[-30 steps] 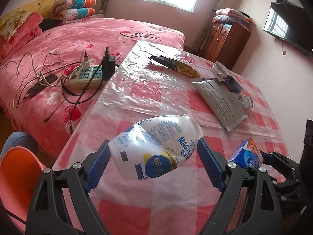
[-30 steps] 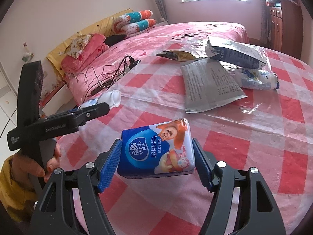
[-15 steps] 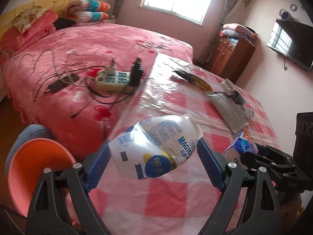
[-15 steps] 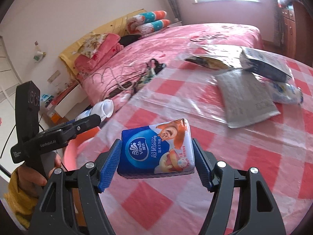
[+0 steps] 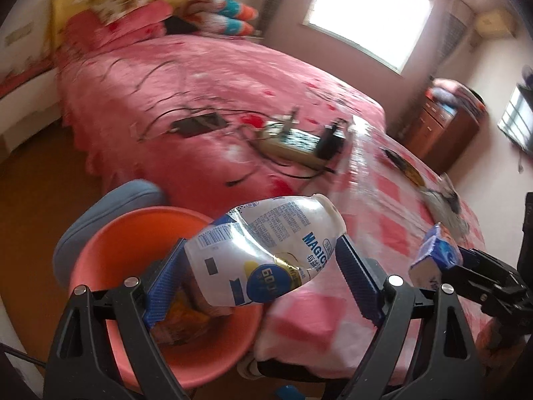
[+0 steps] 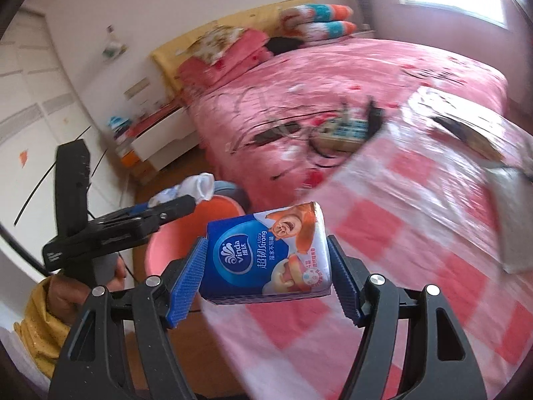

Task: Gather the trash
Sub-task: 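Carry the bottle with the left tool while the right tool carries the tissue pack, then open both tools over the orange bucket to drop the bottle and tissue pack, then move both tools back over the table toward the grey packets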

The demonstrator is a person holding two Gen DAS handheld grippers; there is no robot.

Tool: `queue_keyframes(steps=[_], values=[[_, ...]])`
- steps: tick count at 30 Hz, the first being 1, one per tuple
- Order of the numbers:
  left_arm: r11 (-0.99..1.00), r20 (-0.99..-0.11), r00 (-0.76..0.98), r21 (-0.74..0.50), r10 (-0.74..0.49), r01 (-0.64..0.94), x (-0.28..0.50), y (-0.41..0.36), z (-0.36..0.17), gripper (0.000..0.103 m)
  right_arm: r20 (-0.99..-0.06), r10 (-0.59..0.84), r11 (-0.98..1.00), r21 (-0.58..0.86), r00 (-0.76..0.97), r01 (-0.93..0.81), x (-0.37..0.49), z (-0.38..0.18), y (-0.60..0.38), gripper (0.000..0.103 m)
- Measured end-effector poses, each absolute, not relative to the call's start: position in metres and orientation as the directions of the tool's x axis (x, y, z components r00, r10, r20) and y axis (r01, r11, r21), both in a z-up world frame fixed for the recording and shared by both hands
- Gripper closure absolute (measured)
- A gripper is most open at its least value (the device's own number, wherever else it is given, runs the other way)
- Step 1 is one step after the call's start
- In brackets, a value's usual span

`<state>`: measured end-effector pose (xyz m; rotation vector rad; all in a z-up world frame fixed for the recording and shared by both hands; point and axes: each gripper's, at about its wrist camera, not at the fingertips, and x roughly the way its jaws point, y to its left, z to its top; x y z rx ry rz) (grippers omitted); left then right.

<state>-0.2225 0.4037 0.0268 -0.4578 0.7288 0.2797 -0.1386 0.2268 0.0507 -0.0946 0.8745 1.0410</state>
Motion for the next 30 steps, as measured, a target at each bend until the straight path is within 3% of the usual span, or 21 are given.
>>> queue_keyframes(steps=[11, 14, 30], values=[[0.727, -0.733, 0.658, -0.356, 0.173, -0.588, -0.259, 0.476, -0.014, 0.015, -0.695, 0.712, 0.398, 0.286, 0.098, -0.872, -0.159, 0.043, 0.337, 0.030], [0.688, -0.753, 0.632, -0.359, 0.186, -0.631, -0.263, 0.488, -0.024, 0.014, -0.691, 0.717, 0.386, 0.290, 0.088, -0.876, -0.160, 0.036, 0.361, 0.010], [0.673, -0.780, 0.603, -0.358, 0.164, -0.647, -0.256, 0.486, -0.037, 0.013, -0.647, 0.721, 0.550, 0.314, 0.249, -0.774, -0.133, 0.035, 0.292, 0.010]])
